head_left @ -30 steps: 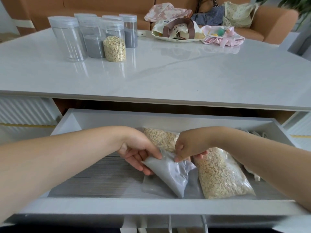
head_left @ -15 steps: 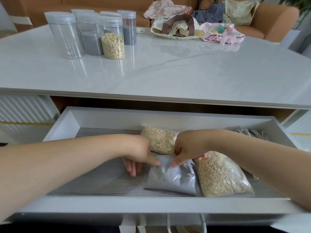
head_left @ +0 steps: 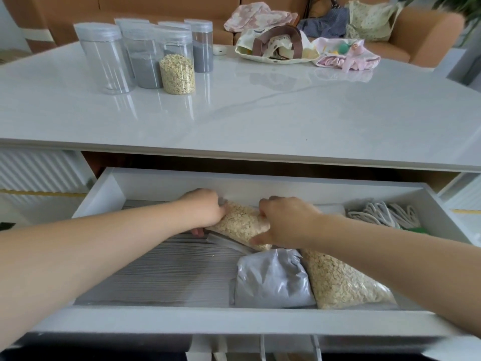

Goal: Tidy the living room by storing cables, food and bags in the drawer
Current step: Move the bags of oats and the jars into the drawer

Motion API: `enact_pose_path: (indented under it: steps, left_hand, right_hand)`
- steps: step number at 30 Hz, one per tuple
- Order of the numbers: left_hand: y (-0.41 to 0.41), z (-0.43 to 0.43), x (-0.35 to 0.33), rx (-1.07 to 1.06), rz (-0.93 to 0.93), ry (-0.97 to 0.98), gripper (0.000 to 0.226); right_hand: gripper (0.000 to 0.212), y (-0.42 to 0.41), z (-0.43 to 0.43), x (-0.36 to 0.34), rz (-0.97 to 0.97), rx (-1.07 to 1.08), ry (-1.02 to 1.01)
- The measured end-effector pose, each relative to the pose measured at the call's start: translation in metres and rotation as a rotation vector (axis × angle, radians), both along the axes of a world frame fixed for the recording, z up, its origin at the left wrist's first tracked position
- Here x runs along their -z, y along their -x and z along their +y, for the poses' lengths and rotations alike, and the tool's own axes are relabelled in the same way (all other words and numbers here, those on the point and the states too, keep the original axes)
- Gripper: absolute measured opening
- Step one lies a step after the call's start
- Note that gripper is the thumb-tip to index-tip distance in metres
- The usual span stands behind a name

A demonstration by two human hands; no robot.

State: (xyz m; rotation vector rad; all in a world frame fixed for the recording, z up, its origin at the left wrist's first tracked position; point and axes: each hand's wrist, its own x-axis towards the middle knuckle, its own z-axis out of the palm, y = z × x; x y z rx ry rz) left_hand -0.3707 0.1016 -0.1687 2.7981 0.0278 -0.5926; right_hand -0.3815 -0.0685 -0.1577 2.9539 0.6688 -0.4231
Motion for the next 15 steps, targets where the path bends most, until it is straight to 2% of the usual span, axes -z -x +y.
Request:
enact_pose_path:
  steps: [3,5,7,9,11,13,15]
  left_hand:
    - [-0.006,-0.001,0.013,-0.133,0.103,0.216,0.039]
    - [-0.007,-0.003,0.018,-0.132,0.238,0.320,0.033]
    - [-0.004,-0.008,0.021,-0.111,0.310,0.352,0.035]
    - [-0.001,-0.015,0.019,-0.140,0.301,0.359,0.039]
    - [0.005,-0.019,0.009,-0.072,0.214,0.232,0.046]
    - [0.009,-0.020,-0.006,0.104,0.032,-0.020,0.042]
    - [0.011,-0.020,-0.023,0.183,-0.088,-0.091,0.037]
  right_hand:
    - [0.054,-0.003,0.000,0.004,-0.042,-0.049,0.075]
    - [0.048,-0.007,-0.004,0.000,-0.034,-0.046,0.116]
    - [0.048,-0.009,-0.006,-0.002,-0.002,-0.046,0.158]
    - [0.047,-0.009,-0.007,-0.001,0.016,-0.047,0.172]
    - [0.047,-0.007,-0.006,-0.002,0.020,-0.058,0.176]
    - [0.049,-0.006,-0.006,-0.006,0.032,-0.059,0.164]
    - [0.049,-0.004,-0.007,-0.015,0.024,-0.054,0.119]
